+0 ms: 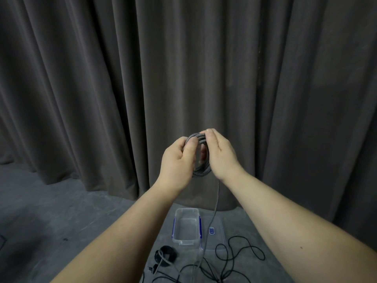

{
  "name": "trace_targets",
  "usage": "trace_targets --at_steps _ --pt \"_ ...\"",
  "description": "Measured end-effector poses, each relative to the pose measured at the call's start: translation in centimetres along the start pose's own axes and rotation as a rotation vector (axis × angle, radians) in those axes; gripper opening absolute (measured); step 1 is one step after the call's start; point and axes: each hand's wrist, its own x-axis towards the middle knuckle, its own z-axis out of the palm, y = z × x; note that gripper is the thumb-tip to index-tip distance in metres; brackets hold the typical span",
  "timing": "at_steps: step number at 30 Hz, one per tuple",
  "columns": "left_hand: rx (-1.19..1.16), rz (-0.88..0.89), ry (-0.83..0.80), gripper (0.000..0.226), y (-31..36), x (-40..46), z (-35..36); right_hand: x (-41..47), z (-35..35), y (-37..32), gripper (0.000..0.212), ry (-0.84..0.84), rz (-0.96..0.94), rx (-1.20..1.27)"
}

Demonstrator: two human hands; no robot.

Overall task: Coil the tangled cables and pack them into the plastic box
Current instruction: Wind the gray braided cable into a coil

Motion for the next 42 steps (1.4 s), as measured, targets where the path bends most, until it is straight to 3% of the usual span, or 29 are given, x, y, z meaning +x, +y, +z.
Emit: trace_targets --at_steps 6,8,12,15,20,26,32,37,42 --pt "0.075 0.064 -0.074 0.047 -1.5 -0.2 -0.3 0.2 -0.2 0.3 0.04 0.035 -0.004 -0.081" --pt "0.029 0.076 -0.093 0.041 -1.3 -0.4 -0.4 0.3 -0.1 0.6 0.04 0.018 0.033 -0.046" --pt "-0.073 0.023 0.021 0.021 -0.9 -0.3 -0.2 0.4 0.1 0.6 0.04 -0.004 0.078 -0.006" --pt "-0.113 -0.03 0.107 0.025 -0.7 -0.1 -0.3 -0.1 0.0 0.6 0.026 -0.008 0.021 -0.022" --pt "-0.153 -0.054 0.151 0.023 -0.5 0.1 -0.8 -1.1 0.1 1.8 0.037 -0.013 -0.113 -0.153" --pt "-0.188 -0.058 0.172 0.022 0.1 -0.3 -0.6 -1.2 0.2 1.3 0.048 -0.199 -0.04 -0.219" --pt "-0.212 -0.051 0.13 0.024 0.4 -0.5 -0.3 -1.2 0.2 1.1 0.014 -0.116 -0.063 -0.168" --pt "0.005 0.054 0.005 0.027 0.2 -0.8 -0.7 -0.6 -0.2 1.0 0.011 0.015 -0.029 -0.118" --pt "-0.141 -0.027 0.02 0.029 0.4 -0.6 -0.8 -0.5 0.1 1.2 0.015 -0.048 -0.018 -0.092"
